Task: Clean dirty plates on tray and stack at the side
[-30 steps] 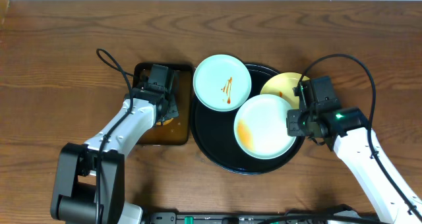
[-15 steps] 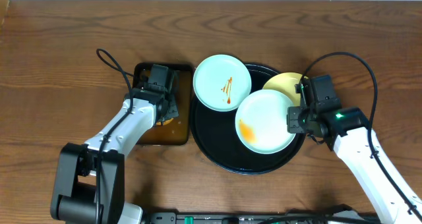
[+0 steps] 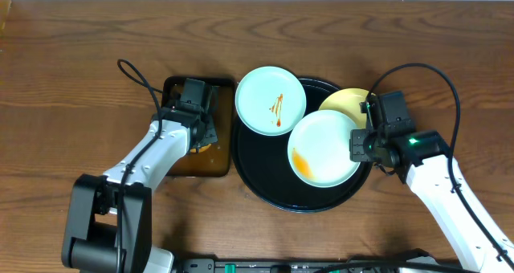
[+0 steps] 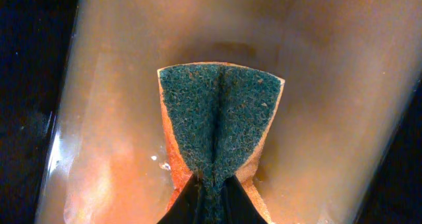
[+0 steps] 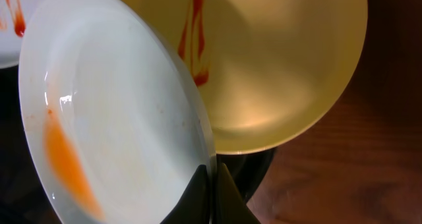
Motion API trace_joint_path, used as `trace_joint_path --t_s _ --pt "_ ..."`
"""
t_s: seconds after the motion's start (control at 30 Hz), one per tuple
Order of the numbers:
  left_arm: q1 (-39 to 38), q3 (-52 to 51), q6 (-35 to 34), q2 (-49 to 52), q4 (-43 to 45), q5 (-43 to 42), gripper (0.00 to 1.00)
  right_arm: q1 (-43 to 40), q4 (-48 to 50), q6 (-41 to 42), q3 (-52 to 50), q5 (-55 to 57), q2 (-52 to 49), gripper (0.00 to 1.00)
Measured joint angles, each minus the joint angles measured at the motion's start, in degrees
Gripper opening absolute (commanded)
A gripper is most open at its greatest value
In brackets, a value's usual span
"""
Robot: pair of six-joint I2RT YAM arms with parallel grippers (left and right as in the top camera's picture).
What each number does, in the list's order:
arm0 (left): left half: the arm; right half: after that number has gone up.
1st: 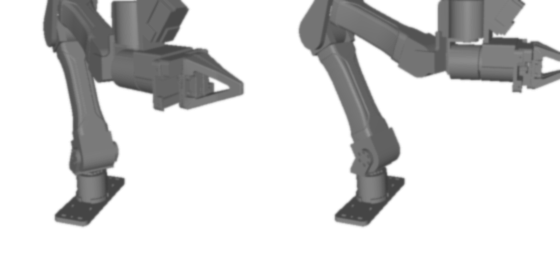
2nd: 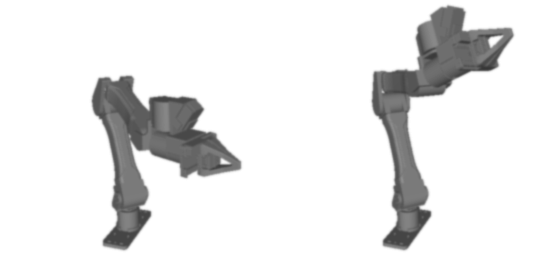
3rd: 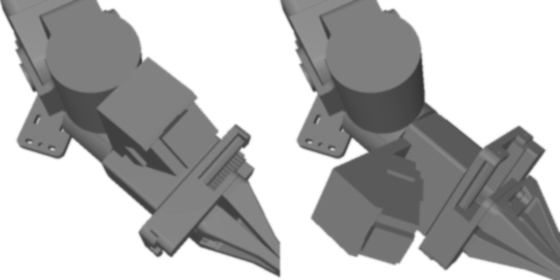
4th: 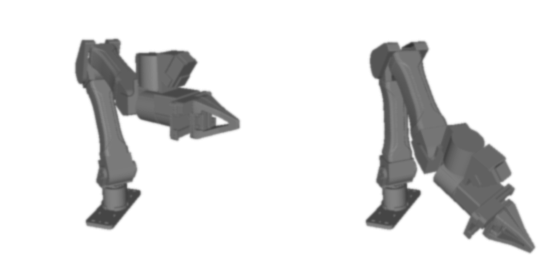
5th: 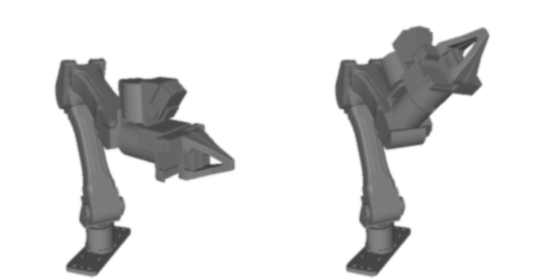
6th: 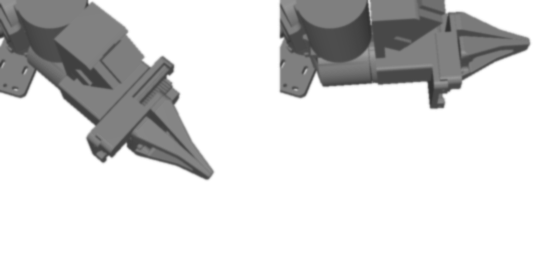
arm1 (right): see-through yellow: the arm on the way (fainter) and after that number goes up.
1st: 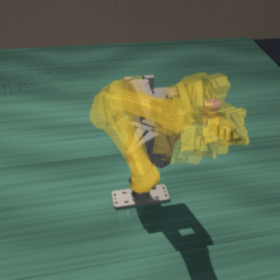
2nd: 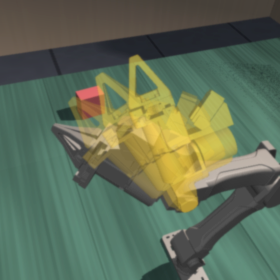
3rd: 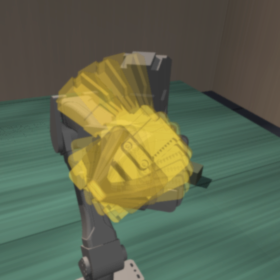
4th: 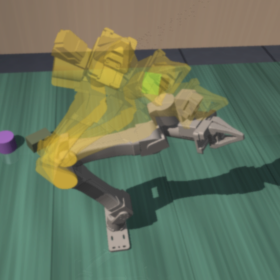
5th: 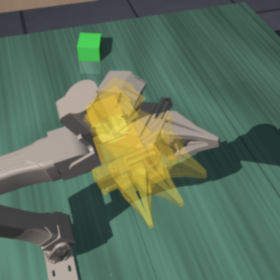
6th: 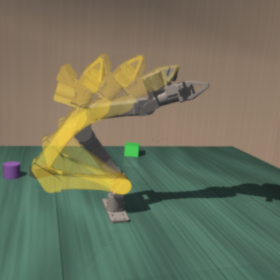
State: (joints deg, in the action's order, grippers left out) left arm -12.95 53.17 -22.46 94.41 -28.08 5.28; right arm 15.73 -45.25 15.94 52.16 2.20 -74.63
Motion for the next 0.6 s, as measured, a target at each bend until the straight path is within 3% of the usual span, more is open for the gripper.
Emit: trace_joint_path --t_s 0.37,0.6 --pt "0.0 0.0 0.0 0.0 0.0 0.0 0.08 0.37 -1.03 -2.16 0.0 2.8 0.0 0.01" --pt "0.0 0.0 0.0 0.0 0.0 0.0 0.08 7.17 2.01 -3.34 0.0 12.46 2.21 0.01"
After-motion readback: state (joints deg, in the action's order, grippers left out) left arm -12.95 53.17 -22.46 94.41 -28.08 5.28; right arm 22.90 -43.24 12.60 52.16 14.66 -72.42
